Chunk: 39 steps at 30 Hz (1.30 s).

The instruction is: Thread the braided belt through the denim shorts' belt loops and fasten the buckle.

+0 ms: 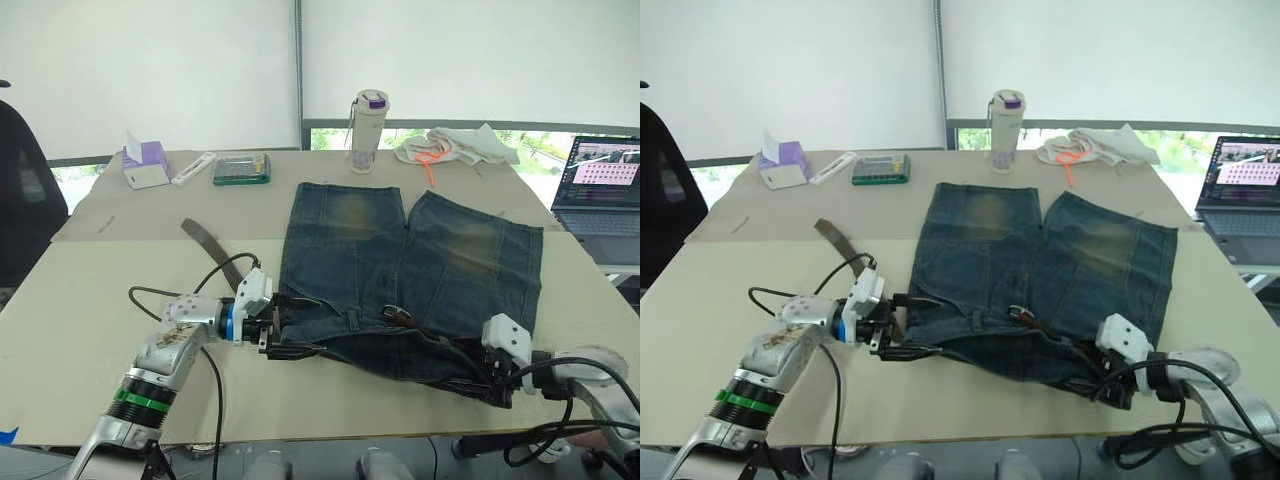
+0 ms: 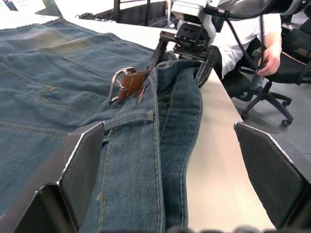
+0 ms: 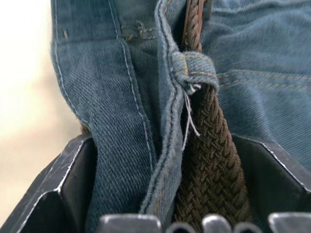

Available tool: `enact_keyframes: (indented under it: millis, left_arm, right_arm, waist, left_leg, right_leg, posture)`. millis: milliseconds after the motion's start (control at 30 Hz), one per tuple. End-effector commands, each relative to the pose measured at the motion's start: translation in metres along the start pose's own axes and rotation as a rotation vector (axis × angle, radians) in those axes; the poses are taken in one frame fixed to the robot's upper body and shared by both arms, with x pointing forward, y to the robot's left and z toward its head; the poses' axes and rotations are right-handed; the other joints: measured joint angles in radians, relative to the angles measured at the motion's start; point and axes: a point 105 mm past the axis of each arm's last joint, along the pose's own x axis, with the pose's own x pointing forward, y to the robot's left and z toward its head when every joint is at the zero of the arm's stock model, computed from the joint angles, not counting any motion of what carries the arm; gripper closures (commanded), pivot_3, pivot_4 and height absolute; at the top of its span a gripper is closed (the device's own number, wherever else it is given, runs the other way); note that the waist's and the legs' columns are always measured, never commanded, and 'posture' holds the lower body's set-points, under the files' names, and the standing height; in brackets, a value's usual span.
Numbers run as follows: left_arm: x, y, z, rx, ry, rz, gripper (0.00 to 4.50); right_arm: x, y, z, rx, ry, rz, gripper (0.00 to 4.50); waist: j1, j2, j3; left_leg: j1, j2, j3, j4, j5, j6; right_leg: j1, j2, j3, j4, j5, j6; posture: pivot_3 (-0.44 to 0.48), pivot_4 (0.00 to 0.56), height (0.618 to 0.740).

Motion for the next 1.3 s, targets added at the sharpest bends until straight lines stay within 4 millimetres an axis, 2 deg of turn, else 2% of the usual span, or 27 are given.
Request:
enact_keyframes:
  millis: [33, 133, 200, 300, 400, 500, 567, 667, 833, 933, 1033, 1167, 1300]
  left_arm:
    - [0.005, 0.001, 0.004, 0.054, -0.012, 0.022, 0.00]
    - [0.009, 0.000, 0.000, 0.065, -0.015, 0.033, 0.00]
    - [0.010, 0.000, -0.001, 0.071, -0.012, 0.040, 0.00]
    - [0.011, 0.000, -0.002, 0.071, -0.016, 0.051, 0.00]
    - [0.009, 0.000, -0.005, 0.065, -0.013, 0.064, 0.00]
    - [0.000, 0.001, -0.010, 0.048, 0.001, 0.097, 0.00]
    - [-0.008, 0.001, -0.015, 0.039, 0.022, 0.121, 0.00]
    - [-0.018, 0.001, -0.019, 0.030, 0.039, 0.142, 0.00]
    - [-0.026, 0.001, -0.017, 0.022, 0.051, 0.136, 0.00]
    - [-0.027, -0.001, -0.016, 0.021, 0.057, 0.120, 0.00]
    - [-0.028, -0.001, -0.016, 0.026, 0.062, 0.117, 0.00]
    - [-0.028, -0.001, -0.015, 0.032, 0.062, 0.118, 0.00]
    - [-0.029, -0.001, -0.015, 0.029, 0.060, 0.123, 0.00]
  right_arm:
    - [-0.016, -0.023, -0.043, -0.076, 0.183, -0.096, 0.01]
    - [-0.024, -0.057, -0.042, -0.186, 0.208, -0.213, 0.01]
    - [-0.026, -0.069, -0.040, -0.209, 0.199, -0.262, 0.01]
    - [-0.029, -0.076, -0.040, -0.250, 0.210, -0.267, 0.01]
    - [-0.032, -0.070, -0.040, -0.204, 0.171, -0.209, 0.01]
    - [-0.043, -0.055, -0.036, -0.098, 0.111, -0.100, 0.01]
    - [-0.053, -0.039, -0.026, 0.012, 0.059, -0.005, 0.01]
    - [-0.066, -0.018, -0.012, 0.085, 0.057, 0.107, 0.01]
    - [-0.066, -0.023, 0.028, 0.082, -0.048, 0.044, 0.01]
    - [-0.056, -0.030, 0.056, 0.104, -0.174, -0.011, 0.01]
    - [-0.044, -0.027, 0.067, 0.121, -0.238, -0.029, 0.01]
    - [-0.021, -0.002, 0.065, 0.202, -0.249, 0.039, 0.01]
    - [-0.006, 0.016, 0.031, 0.232, -0.089, 0.064, 0.01]
  waist:
    - [0.000, -0.001, 0.000]
    - [0.000, -0.001, 0.000]
    - [0.002, -0.002, 0.000]
    - [0.004, -0.001, 0.001]
    - [0.004, -0.001, 0.001]
    - [0.006, 0.000, 0.001]
    - [0.009, 0.001, 0.001]
    - [0.012, 0.010, 0.000]
    - [-0.001, 0.017, 0.000]
    - [-0.002, 0.016, 0.000]
    - [0.004, 0.016, 0.001]
    - [0.018, 0.016, 0.001]
    - [0.021, 0.016, 0.001]
  left_leg:
    - [0.001, 0.000, 0.000, 0.000, 0.000, 0.000]
    - [0.007, 0.000, 0.001, 0.000, 0.000, -0.001]
    - [0.007, -0.001, 0.001, 0.000, -0.001, -0.002]
    - [0.006, -0.002, 0.000, 0.000, -0.001, -0.002]
    - [0.006, -0.003, -0.001, 0.000, -0.001, -0.002]
    - [0.006, -0.004, -0.002, -0.001, -0.001, -0.002]
    - [0.003, -0.005, -0.005, -0.001, -0.001, -0.002]
    - [-0.002, -0.005, -0.005, -0.002, -0.001, -0.001]
    - [-0.002, -0.005, -0.002, -0.002, -0.001, -0.002]
    - [-0.003, -0.005, -0.002, -0.002, -0.002, -0.002]
    - [-0.005, -0.005, -0.003, -0.002, -0.001, -0.002]
    - [-0.007, -0.006, -0.004, -0.002, -0.001, -0.002]
    - [-0.008, -0.008, -0.003, -0.001, -0.001, -0.002]
  right_leg:
    - [0.002, 0.000, 0.000, -0.002, 0.001, 0.000]
    - [0.010, -0.001, 0.000, -0.005, 0.001, 0.000]
    - [0.010, -0.003, 0.001, -0.005, 0.001, 0.001]
    - [0.009, -0.004, 0.000, -0.005, 0.001, 0.001]
    - [0.009, -0.007, 0.000, -0.005, 0.001, 0.001]
    - [0.010, -0.009, -0.001, -0.005, 0.001, 0.001]
    - [0.009, -0.010, -0.002, -0.005, 0.000, 0.002]
    - [0.004, -0.012, -0.003, -0.005, 0.000, 0.002]
    - [0.001, -0.014, -0.001, -0.003, 0.000, 0.003]
    - [-0.001, -0.012, -0.001, -0.003, 0.000, 0.004]
    - [-0.003, -0.010, -0.001, -0.002, 0.000, 0.004]
    - [-0.005, -0.011, -0.002, -0.002, 0.000, 0.004]
    - [-0.005, -0.014, -0.002, -0.003, 0.001, 0.006]
  posture:
    - [0.000, 0.150, 0.740]
    - [0.000, 0.150, 0.740]
    - [0.000, 0.150, 0.740]
    - [0.000, 0.150, 0.740]
    - [0.000, 0.150, 0.740]
    - [0.000, 0.150, 0.740]
    - [0.000, 0.150, 0.740]
    - [0.000, 0.150, 0.740]
    - [0.000, 0.150, 0.740]
    - [0.000, 0.150, 0.740]
    - [0.000, 0.150, 0.740]
    - [0.000, 0.150, 0.740]
    - [0.000, 0.150, 0.740]
